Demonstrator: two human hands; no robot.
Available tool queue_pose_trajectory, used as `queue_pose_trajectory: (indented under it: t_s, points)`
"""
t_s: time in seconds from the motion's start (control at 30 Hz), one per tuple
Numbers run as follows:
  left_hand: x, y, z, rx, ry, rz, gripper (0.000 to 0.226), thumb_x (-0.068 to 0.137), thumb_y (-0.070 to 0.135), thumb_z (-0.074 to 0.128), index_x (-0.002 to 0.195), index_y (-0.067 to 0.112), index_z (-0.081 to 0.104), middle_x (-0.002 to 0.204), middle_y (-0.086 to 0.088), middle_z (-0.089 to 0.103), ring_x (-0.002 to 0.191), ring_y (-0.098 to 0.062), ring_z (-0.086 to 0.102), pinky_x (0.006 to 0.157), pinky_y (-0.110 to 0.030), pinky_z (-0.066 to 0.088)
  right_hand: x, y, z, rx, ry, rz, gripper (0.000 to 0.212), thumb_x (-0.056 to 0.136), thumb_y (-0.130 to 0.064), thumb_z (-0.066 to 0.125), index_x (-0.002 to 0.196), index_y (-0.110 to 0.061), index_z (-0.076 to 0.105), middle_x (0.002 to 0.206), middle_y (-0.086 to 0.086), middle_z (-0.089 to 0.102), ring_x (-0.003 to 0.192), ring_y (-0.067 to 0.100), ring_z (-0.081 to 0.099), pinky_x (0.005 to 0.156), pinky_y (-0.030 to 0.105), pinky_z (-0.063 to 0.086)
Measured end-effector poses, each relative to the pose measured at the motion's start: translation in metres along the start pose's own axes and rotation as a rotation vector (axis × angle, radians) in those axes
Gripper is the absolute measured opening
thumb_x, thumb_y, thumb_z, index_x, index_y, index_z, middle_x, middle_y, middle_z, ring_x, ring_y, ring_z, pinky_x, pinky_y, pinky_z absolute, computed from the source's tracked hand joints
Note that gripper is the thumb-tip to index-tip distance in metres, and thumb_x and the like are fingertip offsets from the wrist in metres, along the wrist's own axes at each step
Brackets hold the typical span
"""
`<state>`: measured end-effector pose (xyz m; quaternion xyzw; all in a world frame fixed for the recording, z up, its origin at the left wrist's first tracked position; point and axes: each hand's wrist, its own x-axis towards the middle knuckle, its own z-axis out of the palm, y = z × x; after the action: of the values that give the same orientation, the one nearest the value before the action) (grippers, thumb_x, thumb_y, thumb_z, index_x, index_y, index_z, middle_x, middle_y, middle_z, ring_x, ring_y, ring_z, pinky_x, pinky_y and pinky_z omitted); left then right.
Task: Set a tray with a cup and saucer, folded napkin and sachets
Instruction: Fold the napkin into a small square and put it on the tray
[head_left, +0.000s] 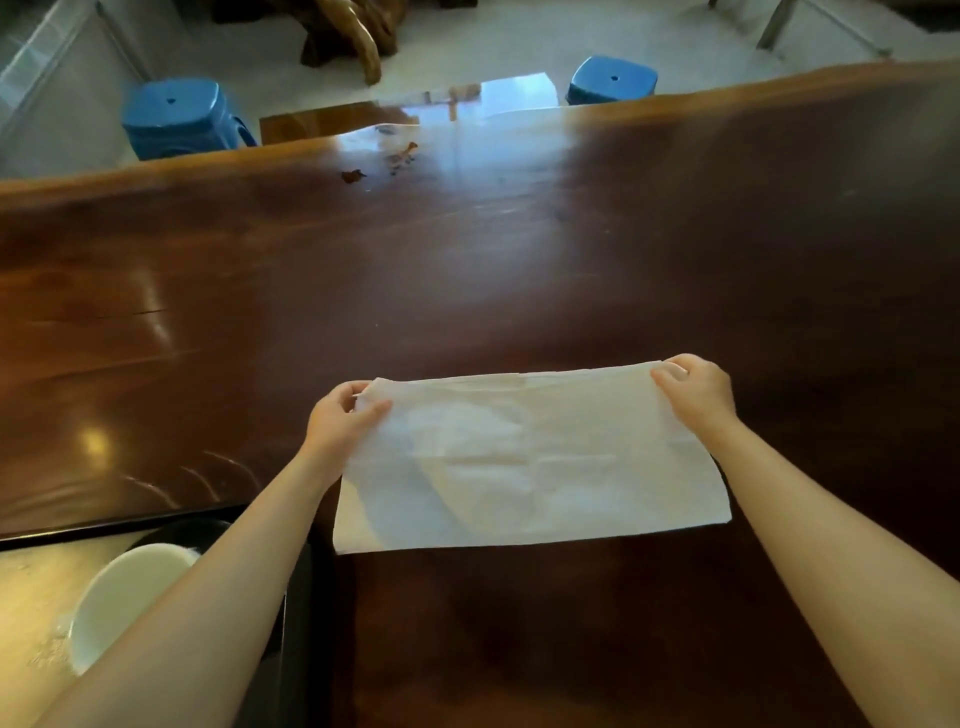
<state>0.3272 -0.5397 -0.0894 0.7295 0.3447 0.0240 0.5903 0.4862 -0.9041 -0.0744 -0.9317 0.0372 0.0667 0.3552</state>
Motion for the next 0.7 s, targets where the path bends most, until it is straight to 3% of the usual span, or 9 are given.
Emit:
queue_pose_trajectory:
  t_s: [0.1, 0.2, 0.37, 0.43, 0.57, 0.7]
  points:
    - [0.020, -0.006, 0.005, 0.053, 0.068, 0.008, 0.004, 0.079, 0.023, 0.068, 0.078, 0.026, 0.066, 0.080, 0.001, 0.068, 0.069, -0.016, 0.062, 0.055, -0.028, 0.051, 0.011, 0.004, 0.017, -0.018, 0.052, 0.041, 0.016, 0.086, -0.018, 0.053, 0.085, -0.005, 0.063, 0.080, 0.007, 0.060, 0.078, 0.025, 0.055, 0.064, 0.030, 0.037]
    - [0.031, -0.007, 0.011, 0.222, 0.182, 0.062, 0.012, 0.082, 0.032, 0.062, 0.072, 0.027, 0.061, 0.072, 0.009, 0.062, 0.065, -0.009, 0.056, 0.051, -0.022, 0.043, 0.019, 0.009, 0.027, -0.072, 0.090, 0.054, 0.019, 0.086, -0.018, 0.050, 0.087, -0.002, 0.061, 0.085, 0.013, 0.062, 0.083, 0.032, 0.057, 0.065, 0.031, 0.037]
    - [0.039, -0.010, 0.022, 0.493, 0.322, 0.232, 0.009, 0.089, 0.023, 0.057, 0.089, 0.014, 0.058, 0.086, 0.002, 0.054, 0.075, -0.015, 0.050, 0.061, -0.027, 0.037, 0.030, 0.014, 0.038, -0.185, 0.139, -0.024, 0.021, 0.086, -0.015, 0.053, 0.096, 0.000, 0.063, 0.104, 0.021, 0.057, 0.098, 0.037, 0.053, 0.074, 0.037, 0.041]
    - [0.040, -0.010, 0.025, 0.566, 0.359, 0.268, 0.006, 0.089, 0.017, 0.057, 0.090, 0.012, 0.054, 0.090, -0.001, 0.049, 0.078, -0.017, 0.049, 0.058, -0.026, 0.035, 0.034, 0.016, 0.040, -0.189, 0.146, -0.039, 0.019, 0.084, -0.014, 0.054, 0.097, -0.003, 0.063, 0.109, 0.018, 0.054, 0.104, 0.033, 0.049, 0.077, 0.037, 0.041]
    - [0.047, -0.004, 0.022, 0.700, 0.364, 0.295, 0.008, 0.086, 0.010, 0.060, 0.090, 0.008, 0.053, 0.096, -0.010, 0.054, 0.092, -0.026, 0.048, 0.069, -0.037, 0.044, 0.046, 0.019, 0.038, -0.286, 0.028, -0.150, 0.029, 0.087, -0.015, 0.054, 0.115, -0.011, 0.059, 0.119, 0.014, 0.052, 0.111, 0.030, 0.044, 0.085, 0.040, 0.042]
    - [0.063, 0.004, 0.008, 0.793, 0.239, 0.295, 0.025, 0.083, 0.010, 0.063, 0.107, 0.009, 0.056, 0.108, -0.012, 0.060, 0.106, -0.033, 0.047, 0.084, -0.045, 0.041, 0.063, 0.017, 0.029, -0.346, -0.150, -0.180, 0.024, 0.087, -0.017, 0.054, 0.111, -0.017, 0.059, 0.102, 0.006, 0.051, 0.103, 0.025, 0.044, 0.078, 0.035, 0.040]
